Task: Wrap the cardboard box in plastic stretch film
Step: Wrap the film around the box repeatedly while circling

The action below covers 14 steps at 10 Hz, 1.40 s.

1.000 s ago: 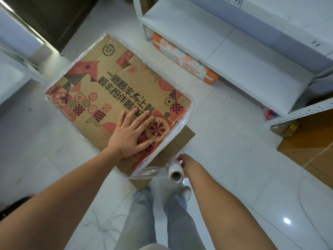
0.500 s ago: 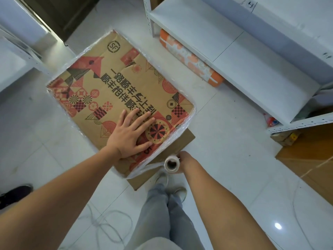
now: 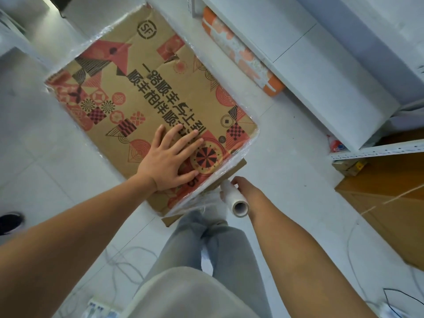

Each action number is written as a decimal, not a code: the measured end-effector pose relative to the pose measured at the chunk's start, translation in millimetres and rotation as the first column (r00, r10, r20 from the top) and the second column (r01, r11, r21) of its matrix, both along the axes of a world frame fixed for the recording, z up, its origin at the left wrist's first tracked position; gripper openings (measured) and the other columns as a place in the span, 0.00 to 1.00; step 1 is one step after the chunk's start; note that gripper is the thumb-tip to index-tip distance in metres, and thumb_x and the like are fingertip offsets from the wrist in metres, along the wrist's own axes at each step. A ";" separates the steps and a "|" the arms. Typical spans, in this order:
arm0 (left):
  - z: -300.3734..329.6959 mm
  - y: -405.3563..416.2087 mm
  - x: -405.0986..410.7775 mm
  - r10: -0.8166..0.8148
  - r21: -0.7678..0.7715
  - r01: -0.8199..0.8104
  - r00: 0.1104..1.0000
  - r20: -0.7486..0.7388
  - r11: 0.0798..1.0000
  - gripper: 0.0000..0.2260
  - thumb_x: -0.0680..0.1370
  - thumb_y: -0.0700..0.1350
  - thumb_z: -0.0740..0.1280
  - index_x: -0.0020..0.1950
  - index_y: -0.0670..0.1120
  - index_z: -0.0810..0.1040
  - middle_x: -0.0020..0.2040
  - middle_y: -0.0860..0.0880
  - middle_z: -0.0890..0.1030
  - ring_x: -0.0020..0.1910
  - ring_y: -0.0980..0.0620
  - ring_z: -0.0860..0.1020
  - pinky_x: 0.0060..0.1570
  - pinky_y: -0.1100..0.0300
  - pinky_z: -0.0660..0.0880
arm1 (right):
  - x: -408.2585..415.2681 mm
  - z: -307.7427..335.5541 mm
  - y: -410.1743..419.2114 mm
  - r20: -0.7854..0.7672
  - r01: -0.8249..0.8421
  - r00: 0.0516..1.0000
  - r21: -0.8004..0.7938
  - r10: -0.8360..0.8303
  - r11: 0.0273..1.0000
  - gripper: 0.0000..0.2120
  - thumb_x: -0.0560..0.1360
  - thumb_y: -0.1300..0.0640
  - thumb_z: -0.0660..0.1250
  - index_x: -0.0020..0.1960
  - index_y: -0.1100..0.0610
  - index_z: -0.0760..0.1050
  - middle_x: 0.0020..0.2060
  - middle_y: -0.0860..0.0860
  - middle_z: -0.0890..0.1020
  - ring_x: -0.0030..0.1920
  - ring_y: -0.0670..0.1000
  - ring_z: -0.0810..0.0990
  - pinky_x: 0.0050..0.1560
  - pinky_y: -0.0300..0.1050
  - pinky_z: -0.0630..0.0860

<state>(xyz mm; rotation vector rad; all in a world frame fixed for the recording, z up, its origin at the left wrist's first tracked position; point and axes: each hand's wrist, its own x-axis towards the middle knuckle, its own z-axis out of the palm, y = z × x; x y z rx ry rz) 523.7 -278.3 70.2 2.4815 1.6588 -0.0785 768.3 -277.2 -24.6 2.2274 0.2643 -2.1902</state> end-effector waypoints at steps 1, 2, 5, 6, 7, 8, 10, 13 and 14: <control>0.4 0.0 -0.1 -0.003 -0.009 0.003 1.000 0.006 1.000 0.34 0.74 0.67 0.53 0.76 0.52 0.60 0.75 0.49 0.64 0.73 0.40 0.57 0.71 0.37 0.47 | -8.0 -3.3 7.7 -0.030 -0.134 0.991 -0.034 0.133 0.990 0.09 0.78 0.47 0.62 0.44 0.53 0.73 0.40 0.50 0.78 0.38 0.49 0.78 0.35 0.38 0.78; 1.6 0.1 -0.2 -0.008 -0.022 0.008 1.000 0.008 1.000 0.34 0.74 0.66 0.53 0.76 0.52 0.60 0.75 0.50 0.64 0.73 0.39 0.57 0.70 0.35 0.50 | 0.7 -8.5 16.1 -0.012 -0.126 0.992 -0.097 0.125 0.987 0.23 0.65 0.43 0.74 0.49 0.60 0.77 0.41 0.58 0.83 0.44 0.57 0.82 0.50 0.50 0.79; 3.3 0.4 0.3 0.031 -0.064 -0.032 0.999 -0.024 0.997 0.31 0.77 0.67 0.44 0.76 0.54 0.57 0.74 0.50 0.65 0.74 0.40 0.57 0.70 0.37 0.51 | 18.2 -6.6 36.0 0.029 -0.132 0.990 -0.101 0.136 0.986 0.14 0.79 0.52 0.59 0.51 0.64 0.72 0.41 0.59 0.77 0.52 0.58 0.76 0.64 0.51 0.71; 2.4 0.4 0.7 0.031 -0.040 -0.032 0.999 -0.039 0.999 0.31 0.77 0.67 0.45 0.76 0.54 0.57 0.74 0.50 0.65 0.74 0.40 0.57 0.71 0.37 0.51 | 29.0 -33.9 43.8 0.011 -0.297 0.954 -0.072 0.299 0.952 0.28 0.65 0.36 0.72 0.49 0.61 0.78 0.42 0.60 0.81 0.50 0.60 0.80 0.61 0.53 0.74; 0.6 -0.8 0.9 0.031 -0.019 -0.032 0.998 -0.050 0.999 0.31 0.76 0.65 0.51 0.76 0.54 0.57 0.74 0.51 0.64 0.74 0.40 0.58 0.71 0.37 0.51 | 40.9 -53.6 49.4 -0.041 -0.337 0.941 -0.086 0.335 0.938 0.33 0.59 0.41 0.78 0.53 0.63 0.77 0.47 0.62 0.82 0.53 0.61 0.80 0.61 0.59 0.74; -1.1 -1.5 0.5 0.035 -0.011 -0.036 0.997 -0.071 0.999 0.32 0.76 0.66 0.49 0.77 0.55 0.52 0.76 0.53 0.58 0.74 0.41 0.56 0.72 0.38 0.49 | 34.5 -11.9 58.2 -0.016 -0.324 0.946 -0.063 0.324 0.944 0.26 0.72 0.46 0.70 0.59 0.65 0.73 0.52 0.61 0.80 0.51 0.58 0.80 0.57 0.56 0.77; -8.0 -4.0 -3.2 0.037 0.010 -0.037 0.997 -0.071 0.999 0.32 0.76 0.67 0.45 0.78 0.55 0.49 0.77 0.55 0.49 0.76 0.46 0.51 0.72 0.38 0.49 | 32.8 -3.2 66.3 -0.069 -0.245 0.966 0.044 0.248 0.968 0.24 0.82 0.50 0.56 0.72 0.63 0.65 0.67 0.59 0.72 0.57 0.56 0.77 0.53 0.48 0.79; -6.3 -2.2 -2.2 0.059 0.041 -0.057 0.997 -0.051 0.998 0.32 0.76 0.66 0.48 0.77 0.57 0.47 0.78 0.56 0.48 0.76 0.45 0.52 0.73 0.39 0.48 | 45.3 -7.5 81.2 0.002 -0.275 0.961 -0.005 0.275 0.961 0.23 0.81 0.56 0.54 0.72 0.65 0.63 0.49 0.59 0.77 0.40 0.56 0.76 0.41 0.50 0.78; -2.5 -1.1 0.0 0.063 0.021 -0.062 0.996 -0.065 0.998 0.32 0.75 0.65 0.51 0.77 0.54 0.55 0.75 0.50 0.64 0.74 0.41 0.56 0.72 0.39 0.49 | 40.6 2.2 84.1 -0.016 -0.262 0.965 -0.016 0.262 0.965 0.18 0.81 0.52 0.55 0.65 0.62 0.70 0.46 0.56 0.77 0.39 0.54 0.75 0.45 0.50 0.74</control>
